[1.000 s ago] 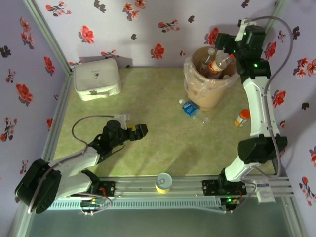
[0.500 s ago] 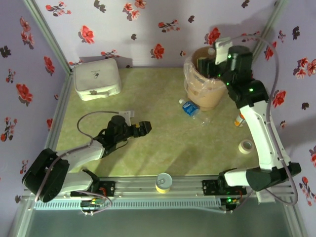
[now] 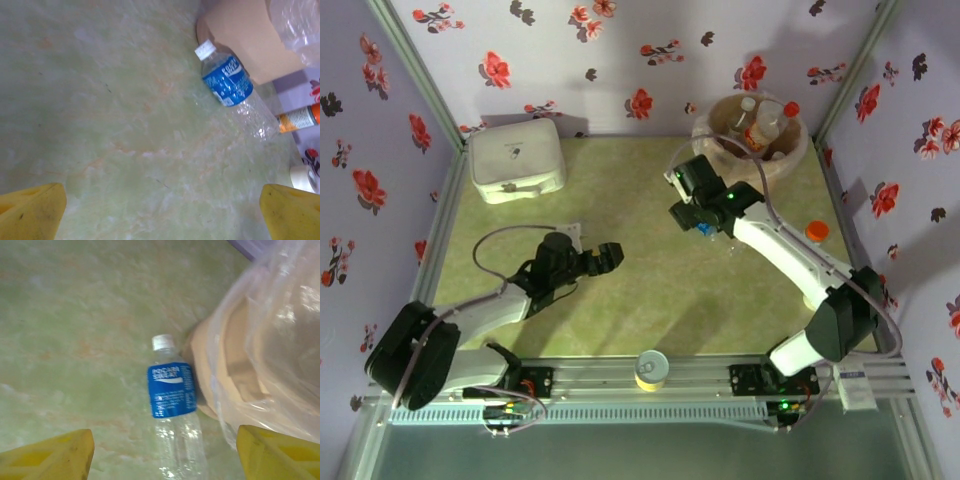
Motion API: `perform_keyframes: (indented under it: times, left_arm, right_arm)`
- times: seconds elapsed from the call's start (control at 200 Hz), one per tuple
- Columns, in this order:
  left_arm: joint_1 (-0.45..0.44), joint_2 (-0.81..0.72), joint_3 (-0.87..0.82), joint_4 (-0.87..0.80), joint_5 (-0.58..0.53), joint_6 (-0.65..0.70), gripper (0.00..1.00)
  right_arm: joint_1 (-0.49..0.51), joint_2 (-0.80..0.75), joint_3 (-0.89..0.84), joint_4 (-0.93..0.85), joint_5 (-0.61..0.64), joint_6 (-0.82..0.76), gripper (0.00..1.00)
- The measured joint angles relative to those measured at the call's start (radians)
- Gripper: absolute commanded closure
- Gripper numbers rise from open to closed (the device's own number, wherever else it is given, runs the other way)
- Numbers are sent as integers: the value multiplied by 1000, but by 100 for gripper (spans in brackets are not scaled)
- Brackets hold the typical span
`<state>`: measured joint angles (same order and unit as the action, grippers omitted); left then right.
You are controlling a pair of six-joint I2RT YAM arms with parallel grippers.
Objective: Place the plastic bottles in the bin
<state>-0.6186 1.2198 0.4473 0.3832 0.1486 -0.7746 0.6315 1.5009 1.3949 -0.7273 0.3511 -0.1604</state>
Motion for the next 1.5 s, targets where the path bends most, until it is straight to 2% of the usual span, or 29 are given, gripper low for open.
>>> perform_keyframes:
  times: [0.095,0.21,0.35,0.48,0.65,0.87,1.11,1.21,1.265,1.411,1.501]
  left_arm:
    - [14,-52,2,-34,-18,-6,0]
    - [14,-66,95,-146,-34,-2,0]
    - [7,-4,343,-207,-79,-2,0]
    - [-13,172,650,-228,-109,-2,0]
    - [-51,472,1061,-277,-122,3,0]
    - [-96,823,1518,-393,-122,22,0]
    - [-137,1055,1809,-521,-119,25,1]
    - [-142,1089,1837,-555,-120,28,2]
    - [-142,1099,1838,-570,-122,29,2]
    - [-140,1104,1852,-580,-123,37,2]
    - [-139,1104,1852,-581,-122,41,3]
  right_arm:
    - [-21,-29,51,34,40,12,25]
    - [-61,-69,228,97,111,39,25]
    - [-173,-182,299,213,186,108,25]
    - [-330,-217,319,230,195,202,21]
    - [-456,-155,338,197,110,315,15]
    - [-589,-127,284,178,-40,420,18]
    - [-627,-95,244,236,-199,483,20]
    - [-627,-57,237,270,-249,497,24]
    - [-627,-33,232,299,-264,505,30]
    - [-627,10,214,364,-293,541,51]
    - [-627,18,200,399,-309,556,69]
